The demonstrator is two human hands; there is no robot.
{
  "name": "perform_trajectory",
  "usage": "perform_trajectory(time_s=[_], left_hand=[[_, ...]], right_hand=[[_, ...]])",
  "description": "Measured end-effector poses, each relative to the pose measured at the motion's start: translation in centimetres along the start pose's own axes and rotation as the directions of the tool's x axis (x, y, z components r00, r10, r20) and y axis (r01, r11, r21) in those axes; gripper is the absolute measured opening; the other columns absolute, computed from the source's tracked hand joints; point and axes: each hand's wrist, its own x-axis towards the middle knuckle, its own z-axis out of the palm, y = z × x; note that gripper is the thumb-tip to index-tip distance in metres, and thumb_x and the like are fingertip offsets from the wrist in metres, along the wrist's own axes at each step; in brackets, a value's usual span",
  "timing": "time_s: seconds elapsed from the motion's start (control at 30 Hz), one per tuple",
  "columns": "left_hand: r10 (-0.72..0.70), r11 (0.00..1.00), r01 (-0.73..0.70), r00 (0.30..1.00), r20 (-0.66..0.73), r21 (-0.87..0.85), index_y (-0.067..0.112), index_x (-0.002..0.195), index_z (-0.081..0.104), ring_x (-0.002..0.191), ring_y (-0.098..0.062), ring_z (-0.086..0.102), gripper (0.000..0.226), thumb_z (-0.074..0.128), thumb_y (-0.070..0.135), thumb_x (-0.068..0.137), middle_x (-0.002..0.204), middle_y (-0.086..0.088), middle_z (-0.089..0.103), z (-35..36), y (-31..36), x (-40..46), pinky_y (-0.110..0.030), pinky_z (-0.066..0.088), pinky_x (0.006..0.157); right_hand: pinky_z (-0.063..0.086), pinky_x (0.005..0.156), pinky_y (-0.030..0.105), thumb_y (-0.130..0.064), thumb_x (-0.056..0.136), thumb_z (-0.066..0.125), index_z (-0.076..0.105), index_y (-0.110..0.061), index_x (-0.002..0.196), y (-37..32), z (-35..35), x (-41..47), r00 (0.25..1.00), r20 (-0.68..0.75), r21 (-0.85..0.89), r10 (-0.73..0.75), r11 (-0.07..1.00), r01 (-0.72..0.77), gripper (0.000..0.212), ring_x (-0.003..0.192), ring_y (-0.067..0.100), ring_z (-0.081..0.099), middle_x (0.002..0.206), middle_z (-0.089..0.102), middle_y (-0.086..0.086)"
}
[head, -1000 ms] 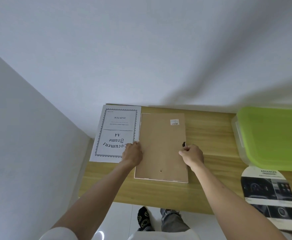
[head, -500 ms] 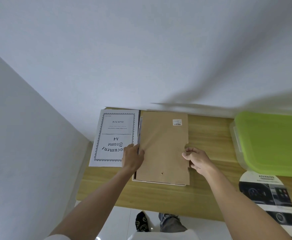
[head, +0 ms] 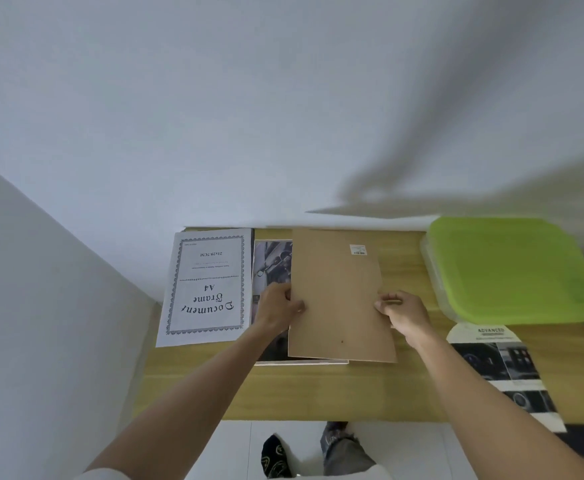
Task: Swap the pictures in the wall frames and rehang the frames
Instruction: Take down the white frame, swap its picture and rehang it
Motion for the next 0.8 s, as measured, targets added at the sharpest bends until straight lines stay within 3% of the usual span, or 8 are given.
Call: perform_trajectory(time_s=[0.1,0.2,0.27,0.43,0.57,0.8], left_hand=[[0.030,0.998,-0.034,0.997,0.075,0.053,0.008,0.104,0.072,0.083,-0.014,0.062,0.025,0.077,0.012,0.079,0.093,0.000,0.070,1.8,2.0,0.3,-0.015,0.045,0.068],[0.009,0.998,-0.017,0.993,0.117,0.068,0.007,0.103,0.068,0.091,-0.021,0.066,0.035,0.081,0.013,0.072,0.100,-0.005,0.070,4.2,3.9,0.9,-0.033,0.055,0.081],[-0.014,0.995,-0.001,0.990,0.141,0.102,0.006,0.102,0.066,0.093,-0.025,0.066,0.039,0.083,0.014,0.068,0.102,-0.008,0.068,6.0,5.0,1.3,-0.037,0.056,0.082],[-0.063,0.972,0.029,0.988,0.140,0.232,0.005,0.089,0.064,0.096,-0.030,0.062,0.032,0.084,0.014,0.066,0.107,-0.015,0.063,10.0,6.8,1.8,-0.036,0.053,0.083],[-0.085,0.943,0.041,0.989,0.120,0.330,-0.002,0.103,0.063,0.102,-0.032,0.056,0.034,0.078,0.012,0.076,0.114,-0.017,0.052,11.9,7.6,2.2,-0.030,0.045,0.082],[-0.094,0.926,0.046,0.990,0.110,0.376,-0.002,0.099,0.064,0.108,-0.035,0.052,0.032,0.075,0.011,0.073,0.116,-0.020,0.053,14.7,8.6,3.0,-0.035,0.045,0.086]], right_hand=[[0.045,0.082,0.031,-0.020,0.088,0.073,0.070,-0.014,0.113,0.2,-2.4,-0.2,0.998,-0.039,-0.137,-0.049,0.990,0.043,0.026,0.105,0.022,0.062,0.120,0.068,0.003],[0.044,0.093,0.031,-0.025,0.089,0.071,0.059,-0.012,0.135,0.6,-4.4,-0.1,0.997,-0.009,-0.244,-0.079,0.967,0.074,0.049,0.122,0.025,0.057,0.135,0.060,0.005],[0.042,0.099,0.032,-0.024,0.089,0.072,0.053,-0.011,0.141,0.9,-5.8,0.3,0.996,0.009,-0.281,-0.087,0.956,0.086,0.058,0.128,0.027,0.053,0.141,0.056,0.007],[0.041,0.105,0.034,-0.020,0.089,0.071,0.045,-0.010,0.147,2.4,-7.9,2.0,0.993,0.072,-0.384,-0.097,0.916,0.118,0.064,0.133,0.028,0.050,0.147,0.051,0.009],[0.040,0.113,0.040,-0.024,0.090,0.069,0.045,-0.010,0.148,3.4,-7.9,3.3,0.990,0.078,-0.489,-0.118,0.861,0.141,0.064,0.137,0.026,0.046,0.149,0.047,0.010],[0.032,0.117,0.040,-0.023,0.096,0.061,0.037,-0.007,0.151,3.7,-8.4,5.4,0.985,0.086,-0.578,-0.152,0.798,0.173,0.063,0.143,0.028,0.034,0.155,0.036,0.012]])
